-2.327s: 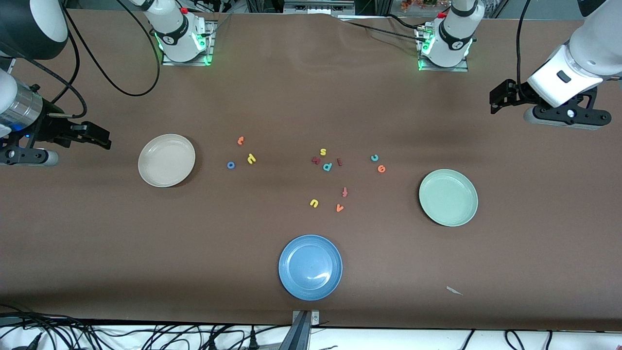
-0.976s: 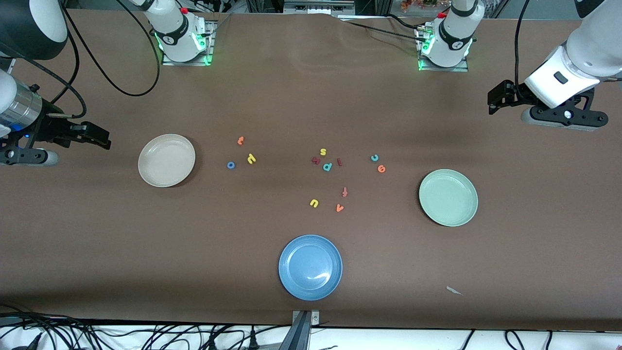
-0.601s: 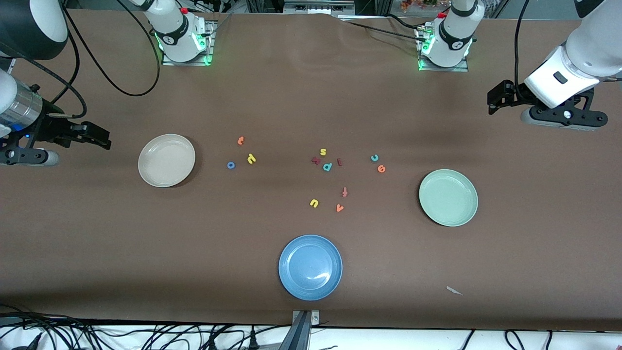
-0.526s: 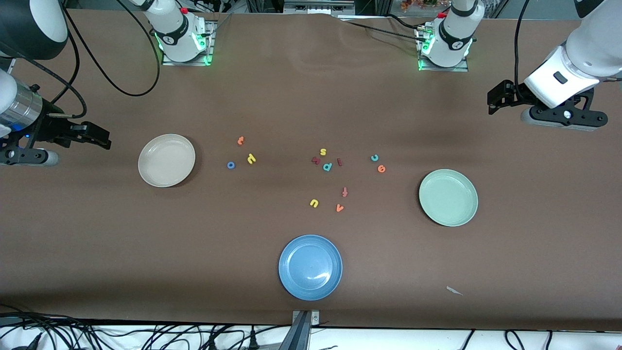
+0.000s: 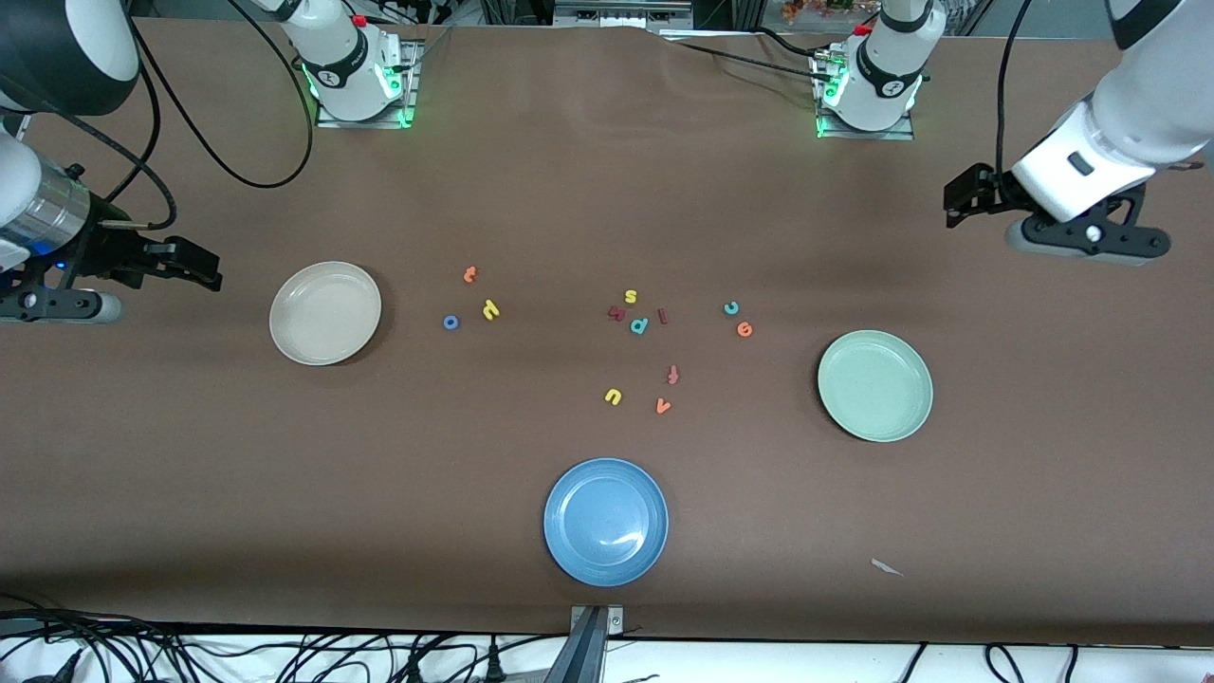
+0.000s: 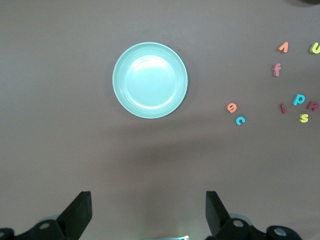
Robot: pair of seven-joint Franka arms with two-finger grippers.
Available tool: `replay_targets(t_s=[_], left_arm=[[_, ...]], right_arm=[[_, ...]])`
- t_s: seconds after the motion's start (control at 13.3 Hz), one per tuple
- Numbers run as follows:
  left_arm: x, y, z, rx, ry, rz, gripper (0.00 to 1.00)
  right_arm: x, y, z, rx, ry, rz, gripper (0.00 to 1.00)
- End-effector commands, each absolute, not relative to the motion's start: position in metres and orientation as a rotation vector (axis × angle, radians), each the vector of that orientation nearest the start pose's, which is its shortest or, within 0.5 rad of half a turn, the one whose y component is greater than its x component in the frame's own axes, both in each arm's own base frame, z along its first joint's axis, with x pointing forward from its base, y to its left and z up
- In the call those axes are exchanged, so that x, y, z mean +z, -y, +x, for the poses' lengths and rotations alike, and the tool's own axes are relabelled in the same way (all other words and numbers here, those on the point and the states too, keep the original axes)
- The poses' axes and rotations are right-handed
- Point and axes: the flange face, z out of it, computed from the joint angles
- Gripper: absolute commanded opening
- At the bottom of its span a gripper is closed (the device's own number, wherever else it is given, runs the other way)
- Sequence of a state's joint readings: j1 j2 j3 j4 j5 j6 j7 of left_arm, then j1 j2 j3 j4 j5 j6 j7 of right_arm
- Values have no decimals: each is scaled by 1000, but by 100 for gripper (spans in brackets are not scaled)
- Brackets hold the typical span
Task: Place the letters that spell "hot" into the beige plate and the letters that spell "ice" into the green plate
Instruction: 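Grasp the blue ring with the right gripper while the left gripper grasps orange e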
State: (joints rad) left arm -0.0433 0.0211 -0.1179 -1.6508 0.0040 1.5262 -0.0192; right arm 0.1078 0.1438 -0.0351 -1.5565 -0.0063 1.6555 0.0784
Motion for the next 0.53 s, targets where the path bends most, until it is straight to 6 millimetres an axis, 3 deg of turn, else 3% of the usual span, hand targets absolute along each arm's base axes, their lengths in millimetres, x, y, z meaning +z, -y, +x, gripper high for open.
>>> replay_targets(t_s=[0.0,0.23,0.38,0.45], left_arm=[[547,114,554,323,-288,-3150,100],[491,163,567,431,-386,-3143,100],[453,202,577,410,-449,-3135,100],[439,206,584,383,-438,-3143,100]], right_arm=[[545,-66,601,87,7,-3158,99],[515,-122,609,97,-25,-3161,99],[491,-161,612,108,-95,-3130,99],[473,-176,615,124,-102,-3119,99]])
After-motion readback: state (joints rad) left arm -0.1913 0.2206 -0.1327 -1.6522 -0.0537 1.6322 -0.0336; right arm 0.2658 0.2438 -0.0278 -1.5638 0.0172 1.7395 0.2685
